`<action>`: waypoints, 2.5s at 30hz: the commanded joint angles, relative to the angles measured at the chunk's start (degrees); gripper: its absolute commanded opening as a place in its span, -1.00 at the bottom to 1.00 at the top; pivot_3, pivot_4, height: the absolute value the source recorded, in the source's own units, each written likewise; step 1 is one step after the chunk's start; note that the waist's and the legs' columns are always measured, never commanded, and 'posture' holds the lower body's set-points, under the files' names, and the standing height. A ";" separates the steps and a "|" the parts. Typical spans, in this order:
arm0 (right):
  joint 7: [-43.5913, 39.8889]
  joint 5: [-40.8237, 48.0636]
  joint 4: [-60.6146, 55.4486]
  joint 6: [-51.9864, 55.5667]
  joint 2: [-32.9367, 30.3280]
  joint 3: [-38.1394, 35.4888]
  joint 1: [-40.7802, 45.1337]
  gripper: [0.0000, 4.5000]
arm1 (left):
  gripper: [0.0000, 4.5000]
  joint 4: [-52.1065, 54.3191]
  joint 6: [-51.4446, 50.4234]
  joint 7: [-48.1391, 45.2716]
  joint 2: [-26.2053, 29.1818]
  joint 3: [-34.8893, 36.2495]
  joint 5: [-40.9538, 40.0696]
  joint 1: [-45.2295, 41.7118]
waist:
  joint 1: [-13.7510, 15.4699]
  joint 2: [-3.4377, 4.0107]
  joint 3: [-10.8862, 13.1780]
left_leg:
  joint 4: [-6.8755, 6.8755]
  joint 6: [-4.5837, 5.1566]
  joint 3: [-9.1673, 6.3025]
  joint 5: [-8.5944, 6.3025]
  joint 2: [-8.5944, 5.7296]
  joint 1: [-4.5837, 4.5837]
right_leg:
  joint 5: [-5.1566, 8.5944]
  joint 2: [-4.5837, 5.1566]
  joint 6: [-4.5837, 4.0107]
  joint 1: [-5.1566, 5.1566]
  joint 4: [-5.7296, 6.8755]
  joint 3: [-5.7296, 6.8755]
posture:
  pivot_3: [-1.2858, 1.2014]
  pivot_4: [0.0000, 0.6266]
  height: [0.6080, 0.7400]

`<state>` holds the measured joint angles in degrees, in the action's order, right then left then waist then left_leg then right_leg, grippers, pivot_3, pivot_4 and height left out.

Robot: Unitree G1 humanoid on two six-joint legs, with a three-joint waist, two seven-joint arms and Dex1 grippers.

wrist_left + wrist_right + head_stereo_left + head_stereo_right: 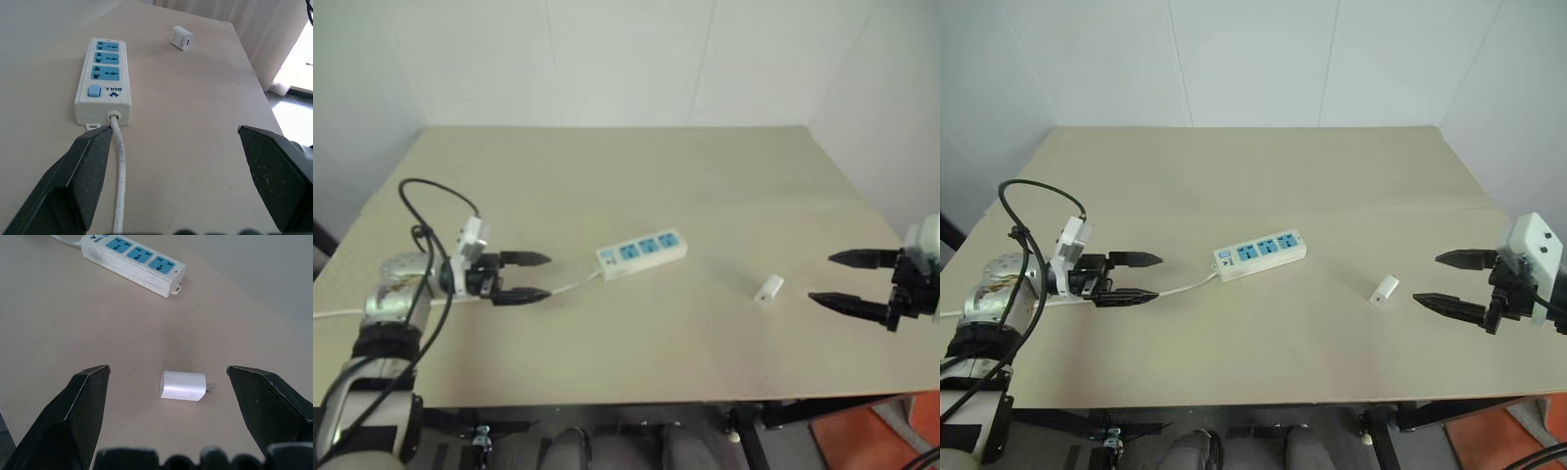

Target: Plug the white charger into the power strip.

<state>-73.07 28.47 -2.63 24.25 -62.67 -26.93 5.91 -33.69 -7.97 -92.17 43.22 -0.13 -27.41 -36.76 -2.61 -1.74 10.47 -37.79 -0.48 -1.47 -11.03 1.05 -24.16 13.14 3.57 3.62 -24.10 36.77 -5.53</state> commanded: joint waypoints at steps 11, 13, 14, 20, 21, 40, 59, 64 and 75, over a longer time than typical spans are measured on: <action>-1.24 -0.13 2.05 -1.60 -0.91 2.85 4.93 1.00 | 0.99 4.51 0.42 0.87 -1.81 3.37 -0.07 2.55 | 0.11 0.00 0.00 | 0.00 0.00 0.00 0.00 0.00 -0.01 | 0.00 0.00 0.00 0.00 0.00 0.00 | 0.03 -0.52 1.00; -0.95 -0.17 1.93 -1.56 -0.72 3.00 4.76 1.00 | 0.99 4.68 0.86 1.25 -2.29 3.26 0.19 2.98 | 0.14 0.01 0.00 | 0.00 0.00 0.00 0.00 0.00 -0.02 | 0.00 0.00 0.00 -0.01 0.00 -0.01 | 0.03 -0.52 1.00; -0.75 -0.08 1.71 -1.42 -0.59 2.87 4.53 1.00 | 0.99 4.57 1.31 1.44 -2.61 3.18 0.42 3.24 | 0.15 0.00 0.00 | 0.00 0.00 0.00 0.00 0.00 -0.02 | 0.00 0.01 -0.01 -0.01 0.00 -0.01 | 0.03 -0.52 1.00; 1.28 0.73 -1.44 -0.55 0.94 2.00 2.18 1.00 | 0.99 -0.51 8.21 5.67 -6.35 1.78 5.00 2.29 | 0.24 0.00 0.00 | 0.00 0.00 0.00 0.00 0.00 0.00 | -0.01 0.01 -0.01 0.02 0.00 0.00 | 0.03 -0.52 1.00; 1.83 1.06 -2.39 -0.27 1.39 1.99 1.83 1.00 | 0.99 -2.46 9.83 6.47 -7.44 1.27 6.23 1.47 | 0.26 0.01 -0.01 | 0.00 0.00 0.00 0.00 -0.01 -0.01 | -0.01 0.00 -0.01 0.00 0.00 0.00 | 0.03 -0.52 1.00; 18.38 3.53 -24.46 8.66 11.84 11.28 2.29 1.00 | 0.59 -25.65 15.25 16.14 -15.38 -6.39 24.86 -11.30 | 0.28 -0.08 -0.08 | -0.04 0.00 -0.06 0.00 -0.05 -0.02 | -0.02 0.01 0.03 0.04 0.02 0.00 | 0.03 -0.52 1.00; 22.40 1.76 -24.60 8.12 13.47 17.33 2.63 1.00 | -0.99 4.63 -6.77 8.40 -9.46 -6.40 17.13 1.83 | -0.19 -0.12 -0.45 | -0.02 0.01 -0.04 -0.01 -0.02 -0.01 | -0.15 0.00 -0.23 0.02 0.03 -0.01 | 0.03 -0.52 1.00; 22.51 1.22 -23.65 7.18 14.44 18.24 2.53 1.00 | -0.99 18.46 -13.57 11.16 -4.90 -5.00 14.62 10.10 | 0.00 -0.12 -0.46 | -0.02 0.01 -0.04 -0.01 0.02 0.02 | -0.12 -0.02 -0.22 0.02 0.05 -0.01 | 0.03 -0.52 1.00; 22.72 -1.09 -21.93 5.45 16.15 20.12 3.40 1.00 | 0.12 14.15 3.54 12.30 -12.80 3.62 5.70 14.47 | 0.33 -0.13 -0.46 | -0.03 0.01 -0.02 -0.01 0.02 -0.01 | -0.18 -0.01 -0.31 0.01 -0.01 0.00 | 0.03 -0.52 1.00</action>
<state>-50.58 27.59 -23.89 31.42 -46.55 -5.59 8.86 -19.56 -7.94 -78.28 30.18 0.87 -19.47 -22.16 -2.28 -1.87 10.01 -37.82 -0.46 -1.48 -11.04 1.07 -24.19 12.92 3.56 3.23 -24.12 36.76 -5.53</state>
